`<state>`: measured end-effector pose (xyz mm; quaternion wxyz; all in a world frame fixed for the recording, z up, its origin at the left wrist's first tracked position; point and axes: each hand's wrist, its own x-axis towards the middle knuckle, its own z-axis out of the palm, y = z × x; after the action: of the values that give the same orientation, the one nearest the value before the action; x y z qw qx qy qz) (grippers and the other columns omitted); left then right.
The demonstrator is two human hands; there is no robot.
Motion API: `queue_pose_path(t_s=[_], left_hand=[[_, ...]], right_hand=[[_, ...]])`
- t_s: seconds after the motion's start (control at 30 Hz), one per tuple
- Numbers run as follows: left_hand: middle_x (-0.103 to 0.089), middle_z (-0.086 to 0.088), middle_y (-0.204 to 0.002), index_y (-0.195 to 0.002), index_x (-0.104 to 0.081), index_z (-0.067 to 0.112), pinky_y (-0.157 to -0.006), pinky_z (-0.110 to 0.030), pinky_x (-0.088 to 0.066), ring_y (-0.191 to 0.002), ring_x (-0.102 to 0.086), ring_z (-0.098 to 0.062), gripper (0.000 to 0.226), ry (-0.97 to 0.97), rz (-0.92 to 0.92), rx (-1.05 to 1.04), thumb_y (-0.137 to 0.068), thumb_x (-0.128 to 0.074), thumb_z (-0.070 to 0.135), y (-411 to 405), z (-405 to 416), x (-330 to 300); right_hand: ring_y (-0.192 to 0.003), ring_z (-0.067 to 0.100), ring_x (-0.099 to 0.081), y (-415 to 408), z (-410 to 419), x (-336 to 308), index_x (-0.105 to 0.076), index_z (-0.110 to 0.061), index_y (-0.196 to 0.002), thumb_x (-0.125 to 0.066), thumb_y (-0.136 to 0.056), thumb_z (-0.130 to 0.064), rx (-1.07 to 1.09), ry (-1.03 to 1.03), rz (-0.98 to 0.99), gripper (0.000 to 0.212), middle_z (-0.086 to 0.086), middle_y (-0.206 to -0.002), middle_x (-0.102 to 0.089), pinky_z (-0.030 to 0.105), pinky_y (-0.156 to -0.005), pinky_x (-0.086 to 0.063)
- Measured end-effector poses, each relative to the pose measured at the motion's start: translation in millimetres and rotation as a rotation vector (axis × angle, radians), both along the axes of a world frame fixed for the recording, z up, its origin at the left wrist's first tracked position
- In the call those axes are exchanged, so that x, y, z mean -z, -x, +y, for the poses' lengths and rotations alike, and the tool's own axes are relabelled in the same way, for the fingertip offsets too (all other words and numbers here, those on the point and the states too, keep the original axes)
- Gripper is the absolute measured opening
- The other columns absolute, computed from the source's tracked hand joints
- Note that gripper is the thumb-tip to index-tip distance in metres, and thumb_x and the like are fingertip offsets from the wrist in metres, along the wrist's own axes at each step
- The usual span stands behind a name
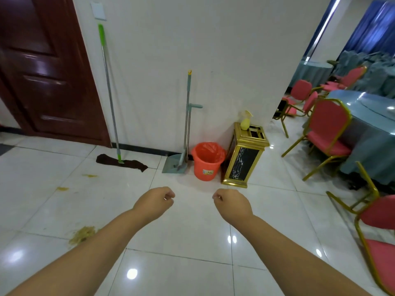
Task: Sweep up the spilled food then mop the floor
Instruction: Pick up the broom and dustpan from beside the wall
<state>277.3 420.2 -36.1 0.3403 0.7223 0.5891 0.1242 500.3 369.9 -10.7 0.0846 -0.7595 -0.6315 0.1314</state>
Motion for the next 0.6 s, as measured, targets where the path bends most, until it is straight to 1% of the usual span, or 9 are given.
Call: queue_pose_path(t_s=[0.1, 0.23, 0.37, 0.53, 0.6], left_hand=[[-0.064, 0.007, -0.102, -0.112, -0.063, 0.024, -0.069, -0.019, -0.046, -0.088, -0.059, -0.009, 0.022, -0.001, 0.029, 0.002, -0.093, -0.052, 0.023, -15.0, 56.3, -1.4], [-0.063, 0.007, -0.095, -0.105, -0.066, 0.023, -0.069, -0.018, -0.045, -0.085, -0.059, -0.010, 0.018, 0.026, 0.066, 0.037, -0.092, -0.054, 0.022, -41.7, 113.2, 0.5], [-0.064, 0.007, -0.093, -0.099, -0.065, 0.026, -0.073, -0.023, -0.050, -0.087, -0.061, -0.010, 0.014, 0.064, 0.036, 0.025, -0.092, -0.054, 0.022, -69.2, 163.5, 9.1], [-0.060, 0.015, -0.085, -0.098, -0.064, 0.028, -0.068, -0.019, -0.046, -0.086, -0.060, -0.006, 0.013, 0.077, -0.002, 0.001, -0.093, -0.054, 0.023, -113.0, 229.3, 19.5], [-0.060, 0.016, -0.084, -0.091, -0.062, 0.032, -0.065, -0.018, -0.045, -0.083, -0.059, -0.003, 0.013, 0.079, -0.031, -0.035, -0.093, -0.053, 0.023, -134.6, 257.0, 22.1]], right_hand=[[-0.093, 0.019, -0.063, -10.5, 54.4, 3.5, -0.068, -0.021, -0.106, -0.043, -0.095, -0.025, 0.005, -0.004, 0.037, 0.029, -0.001, -0.103, -0.069, 0.033, -0.081, -0.055], [-0.091, 0.018, -0.063, -31.5, 108.8, 9.0, -0.069, -0.020, -0.103, -0.043, -0.094, -0.025, 0.017, 0.006, 0.090, 0.028, -0.001, -0.102, -0.069, 0.033, -0.080, -0.055], [-0.092, 0.018, -0.063, -63.7, 162.1, 17.3, -0.070, -0.021, -0.101, -0.044, -0.093, -0.024, 0.020, 0.024, 0.106, 0.027, -0.002, -0.101, -0.070, 0.032, -0.081, -0.054], [-0.090, 0.022, -0.063, -110.9, 238.0, 32.9, -0.070, -0.017, -0.097, -0.044, -0.094, -0.027, -0.023, 0.016, 0.106, 0.028, 0.003, -0.096, -0.071, 0.034, -0.077, -0.055], [-0.090, 0.023, -0.063, -131.2, 271.2, 36.9, -0.070, -0.017, -0.097, -0.043, -0.094, -0.028, -0.056, 0.023, 0.110, 0.029, 0.003, -0.096, -0.070, 0.034, -0.077, -0.055]])
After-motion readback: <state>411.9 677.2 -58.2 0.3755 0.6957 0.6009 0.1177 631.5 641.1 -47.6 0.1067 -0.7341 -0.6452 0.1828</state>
